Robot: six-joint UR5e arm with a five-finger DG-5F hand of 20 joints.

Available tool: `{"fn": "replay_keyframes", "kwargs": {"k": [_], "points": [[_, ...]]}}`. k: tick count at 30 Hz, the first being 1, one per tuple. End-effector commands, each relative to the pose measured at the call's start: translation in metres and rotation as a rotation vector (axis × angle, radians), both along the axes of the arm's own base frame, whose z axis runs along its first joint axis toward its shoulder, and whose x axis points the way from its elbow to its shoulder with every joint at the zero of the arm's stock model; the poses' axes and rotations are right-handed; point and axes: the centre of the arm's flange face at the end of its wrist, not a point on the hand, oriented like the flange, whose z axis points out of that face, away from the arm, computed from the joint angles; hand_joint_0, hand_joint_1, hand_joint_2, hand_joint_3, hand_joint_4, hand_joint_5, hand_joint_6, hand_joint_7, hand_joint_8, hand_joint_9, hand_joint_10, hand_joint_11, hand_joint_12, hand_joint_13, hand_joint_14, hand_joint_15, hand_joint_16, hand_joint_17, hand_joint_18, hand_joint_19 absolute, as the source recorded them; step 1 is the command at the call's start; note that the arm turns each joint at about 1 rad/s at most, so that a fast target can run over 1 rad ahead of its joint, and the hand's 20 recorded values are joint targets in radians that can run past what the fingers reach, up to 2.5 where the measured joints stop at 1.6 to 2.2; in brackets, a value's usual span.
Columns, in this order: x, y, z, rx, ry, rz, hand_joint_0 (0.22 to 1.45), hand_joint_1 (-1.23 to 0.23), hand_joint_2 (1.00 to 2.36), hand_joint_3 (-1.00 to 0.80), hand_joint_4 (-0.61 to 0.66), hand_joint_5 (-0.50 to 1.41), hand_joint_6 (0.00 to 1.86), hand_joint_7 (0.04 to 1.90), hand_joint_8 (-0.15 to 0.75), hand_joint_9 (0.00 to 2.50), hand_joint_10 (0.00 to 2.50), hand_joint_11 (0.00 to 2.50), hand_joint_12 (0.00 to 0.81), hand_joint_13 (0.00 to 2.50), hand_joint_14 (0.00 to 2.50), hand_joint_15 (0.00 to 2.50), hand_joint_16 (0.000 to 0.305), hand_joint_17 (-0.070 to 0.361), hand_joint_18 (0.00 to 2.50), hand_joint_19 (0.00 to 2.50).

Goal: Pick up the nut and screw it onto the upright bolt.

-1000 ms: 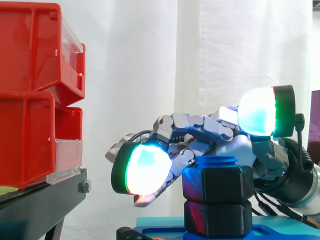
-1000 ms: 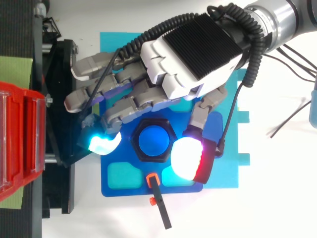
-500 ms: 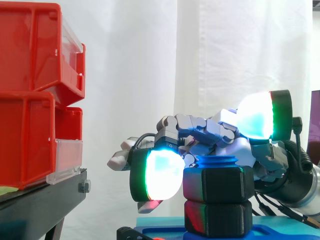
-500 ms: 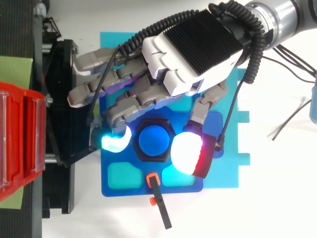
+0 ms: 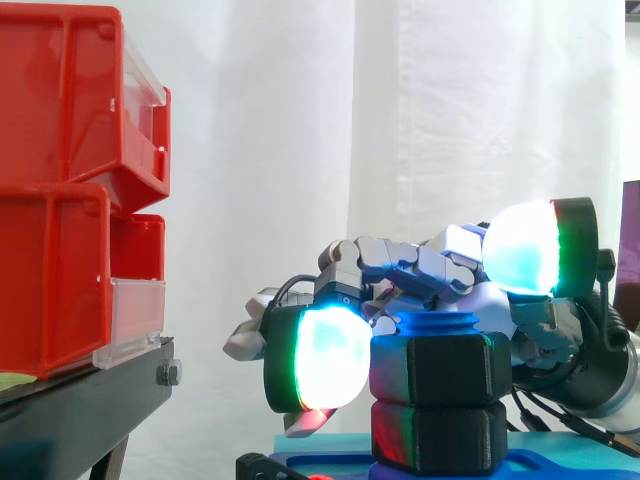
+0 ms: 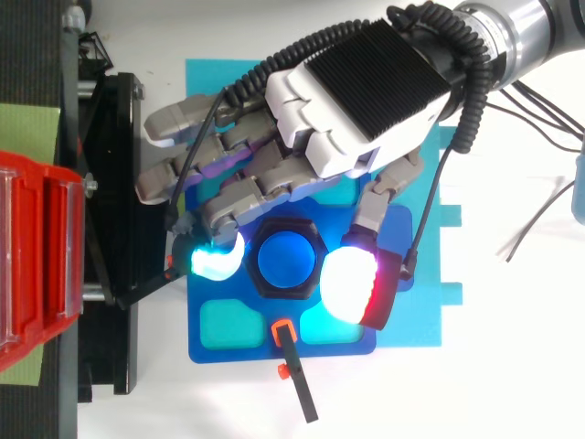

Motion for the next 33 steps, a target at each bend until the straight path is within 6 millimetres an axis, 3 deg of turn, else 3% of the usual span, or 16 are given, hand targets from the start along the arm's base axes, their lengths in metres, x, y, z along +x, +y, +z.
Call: {"fn": "replay_keyframes", "kwargs": {"k": [1, 10, 33], "points": [[0.000, -0.001, 0.000, 0.000, 0.000, -0.001, 0.48, -0.08, 1.00, -0.50, 0.15, 0.00, 0.50, 1.52, 0.252, 0.79, 0.00, 0.00, 0.298, 0.42, 0.00, 0.00, 0.033, 0.074, 0.13, 0.00], [-0.002, -0.012, 0.000, 0.000, -0.002, -0.015, 0.49, -0.11, 1.00, -0.50, 0.15, 0.00, 0.50, 1.54, 0.254, 0.84, 0.00, 0.00, 0.293, 0.44, 0.00, 0.00, 0.033, 0.073, 0.17, 0.00], [-0.007, -0.026, -0.001, -0.014, -0.001, -0.013, 0.49, -0.12, 1.00, -0.50, 0.15, -0.01, 0.62, 1.30, 0.256, 0.91, 0.00, 0.00, 0.277, 0.49, 0.00, 0.00, 0.031, 0.070, 0.24, 0.00]]}}
